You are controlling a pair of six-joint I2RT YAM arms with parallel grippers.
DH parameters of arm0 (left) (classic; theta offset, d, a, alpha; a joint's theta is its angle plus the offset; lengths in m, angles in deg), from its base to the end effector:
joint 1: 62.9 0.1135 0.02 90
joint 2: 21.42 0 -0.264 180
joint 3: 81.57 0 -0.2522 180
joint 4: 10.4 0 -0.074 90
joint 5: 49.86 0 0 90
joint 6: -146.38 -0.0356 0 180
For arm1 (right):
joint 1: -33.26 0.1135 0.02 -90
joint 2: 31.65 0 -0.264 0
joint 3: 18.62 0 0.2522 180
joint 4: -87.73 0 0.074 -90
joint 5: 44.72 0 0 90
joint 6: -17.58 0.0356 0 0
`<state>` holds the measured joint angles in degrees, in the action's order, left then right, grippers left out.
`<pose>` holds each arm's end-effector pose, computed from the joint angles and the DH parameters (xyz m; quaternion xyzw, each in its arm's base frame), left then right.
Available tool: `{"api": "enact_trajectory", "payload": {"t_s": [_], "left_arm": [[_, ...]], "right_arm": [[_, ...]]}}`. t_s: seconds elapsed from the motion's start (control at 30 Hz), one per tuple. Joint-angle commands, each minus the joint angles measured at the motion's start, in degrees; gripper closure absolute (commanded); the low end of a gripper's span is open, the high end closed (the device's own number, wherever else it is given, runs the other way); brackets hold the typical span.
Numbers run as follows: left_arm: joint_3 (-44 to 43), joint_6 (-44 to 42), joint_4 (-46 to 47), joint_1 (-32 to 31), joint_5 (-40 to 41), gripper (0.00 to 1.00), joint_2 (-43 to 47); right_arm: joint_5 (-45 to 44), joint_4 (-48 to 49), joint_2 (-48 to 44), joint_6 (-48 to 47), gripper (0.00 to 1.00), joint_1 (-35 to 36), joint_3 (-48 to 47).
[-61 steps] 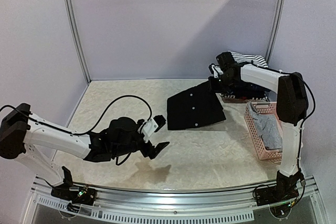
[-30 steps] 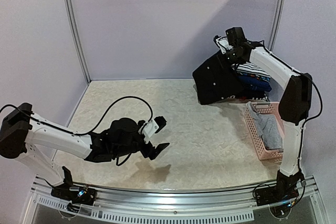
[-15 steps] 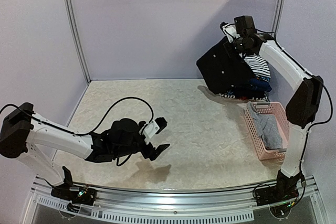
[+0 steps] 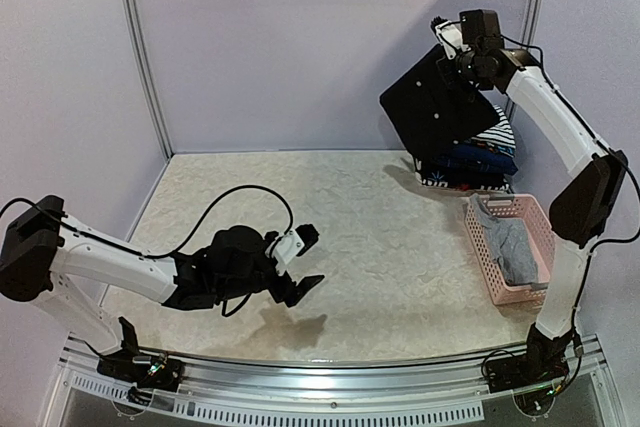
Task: Fold and stack the mixed laundry pile
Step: Place the square-folded shirt at the center of the board.
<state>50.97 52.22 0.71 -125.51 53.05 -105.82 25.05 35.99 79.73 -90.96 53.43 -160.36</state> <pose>0.1422 -0.2571 0.1773 0.4134 0.7358 -0.1746 0.5071 0.4115 0.1380 0.4476 -0.1761 0.8000 -0.1372 0.5569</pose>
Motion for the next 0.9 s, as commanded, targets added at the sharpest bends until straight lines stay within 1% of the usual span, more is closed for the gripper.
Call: {"api": "enact_trajectory", "payload": {"t_s": [0.0, 0.13, 0.4, 0.67, 0.87], "left_arm": [[-0.14, 0.6, 1.59, 0.47, -0.73, 0.13, -1.1], [-0.4, 0.56, 1.83, 0.47, -1.1, 0.13, -1.68], [-1.51, 0.64, 1.88, 0.47, -1.85, 0.13, -3.47], [-3.06, 0.65, 0.92, 0.47, -1.98, 0.13, -5.16], [-4.72, 0.53, 0.24, 0.47, -1.99, 0.13, -7.09]], "right_arm": [[-3.14, 1.13, -3.5, -1.03, 1.0, -0.39, -3.28], [-6.0, 1.27, -3.79, -1.99, 1.0, -0.88, -3.87], [-7.27, 2.94, -1.65, -1.32, 1.0, -4.03, -4.83], [-7.35, 6.11, 4.54, -0.97, 1.0, -7.16, -9.47], [-4.93, 7.85, 9.1, 0.5, 1.0, -9.48, -12.8]]}}
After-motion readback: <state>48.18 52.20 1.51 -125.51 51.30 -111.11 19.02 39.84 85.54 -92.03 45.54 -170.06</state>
